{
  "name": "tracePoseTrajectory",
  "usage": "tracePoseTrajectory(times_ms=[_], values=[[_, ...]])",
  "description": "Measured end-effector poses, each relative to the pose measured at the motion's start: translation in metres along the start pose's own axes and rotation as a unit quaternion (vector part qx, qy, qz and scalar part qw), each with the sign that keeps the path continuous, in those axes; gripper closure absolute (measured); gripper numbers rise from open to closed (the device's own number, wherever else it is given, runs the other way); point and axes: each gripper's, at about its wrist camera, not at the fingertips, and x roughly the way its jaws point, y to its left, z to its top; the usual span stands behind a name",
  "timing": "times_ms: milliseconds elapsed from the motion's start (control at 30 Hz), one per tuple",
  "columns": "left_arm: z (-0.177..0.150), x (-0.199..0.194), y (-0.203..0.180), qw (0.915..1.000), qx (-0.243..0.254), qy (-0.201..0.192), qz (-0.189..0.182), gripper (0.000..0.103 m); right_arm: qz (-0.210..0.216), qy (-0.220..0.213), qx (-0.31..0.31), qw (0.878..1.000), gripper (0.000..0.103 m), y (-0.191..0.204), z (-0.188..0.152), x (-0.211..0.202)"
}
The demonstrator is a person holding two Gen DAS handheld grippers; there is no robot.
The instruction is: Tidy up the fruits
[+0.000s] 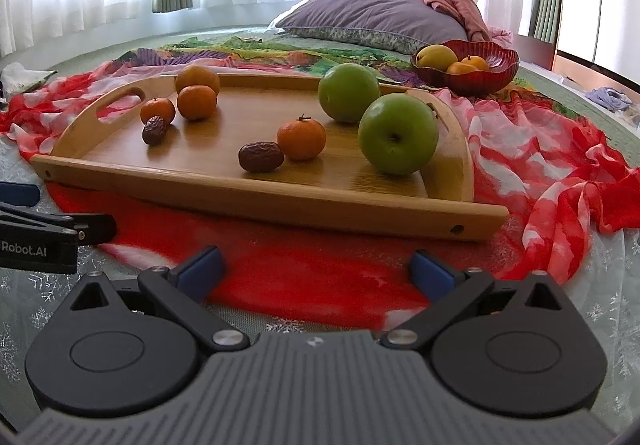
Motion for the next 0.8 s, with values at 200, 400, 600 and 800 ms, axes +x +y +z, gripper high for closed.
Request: tracePoseTrajectory(times_ms=[200,400,600,800], values=[[0.0004,0.0002,0.0013,1.0,-0.002,0.001,-0.001,0.0,0.003,-0.009,0.0,1.0,0.0,-0.0006,-0.0028,0.0001],[0.0002,0.0015,0.0017,1.0,-0.002,-0.001,-0.002,0.0,0.001,-0.012,-0.001,1.0,0.0,-0.0008,-0.0029,0.0005],[0.0006,0.0035,0.0033,1.0,-0.002,0.003,-0.004,0.0,0.001,-0.012,-0.002,1.0,0.0,-0.0005,-0.0032,0.0005],[0.0001,0.0032,0.0036,1.0,-0.002,0.003,-0.004,0.0,0.001,-0.012,-0.001,1.0,0.0,-0.0005,-0.0033,0.0005]])
